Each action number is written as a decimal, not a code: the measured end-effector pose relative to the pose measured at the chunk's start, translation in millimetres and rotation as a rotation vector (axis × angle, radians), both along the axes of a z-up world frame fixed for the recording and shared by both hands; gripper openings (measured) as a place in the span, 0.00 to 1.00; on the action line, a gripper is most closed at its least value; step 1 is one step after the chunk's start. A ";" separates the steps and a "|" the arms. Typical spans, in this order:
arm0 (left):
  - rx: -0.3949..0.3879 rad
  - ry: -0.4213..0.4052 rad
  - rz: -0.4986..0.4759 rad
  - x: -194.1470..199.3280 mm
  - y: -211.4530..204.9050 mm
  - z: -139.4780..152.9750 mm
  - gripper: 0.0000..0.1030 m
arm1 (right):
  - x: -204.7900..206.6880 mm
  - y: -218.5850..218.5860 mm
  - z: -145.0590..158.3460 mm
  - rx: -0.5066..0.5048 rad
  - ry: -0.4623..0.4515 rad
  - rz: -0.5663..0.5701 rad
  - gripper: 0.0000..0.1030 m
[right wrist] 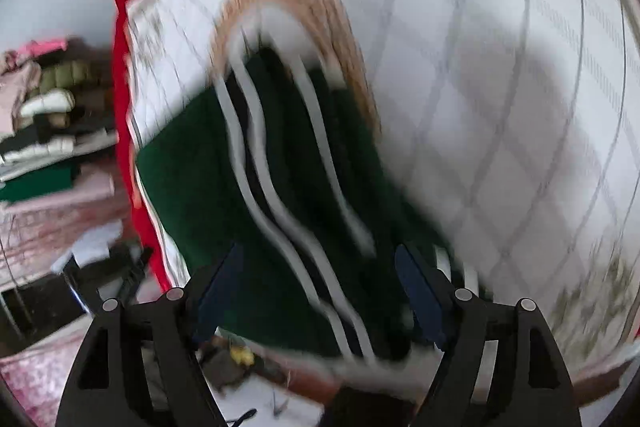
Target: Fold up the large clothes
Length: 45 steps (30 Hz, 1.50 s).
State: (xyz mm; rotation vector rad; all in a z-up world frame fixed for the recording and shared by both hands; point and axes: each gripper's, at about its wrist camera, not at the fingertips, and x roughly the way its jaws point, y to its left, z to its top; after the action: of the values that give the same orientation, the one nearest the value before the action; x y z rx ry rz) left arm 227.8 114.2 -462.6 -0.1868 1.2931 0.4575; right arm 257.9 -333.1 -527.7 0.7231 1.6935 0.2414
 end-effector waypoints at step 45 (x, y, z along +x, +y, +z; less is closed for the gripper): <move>0.036 0.039 -0.120 8.3 -45.7 -5.7 1.00 | -28.5 92.3 -7.4 -0.396 -0.060 0.283 0.42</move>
State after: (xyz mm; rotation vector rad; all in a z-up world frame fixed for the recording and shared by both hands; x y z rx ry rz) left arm 236.1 68.5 -468.3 -0.0694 1.3251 0.3828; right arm 229.4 -240.8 -535.1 0.1811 1.7151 0.1153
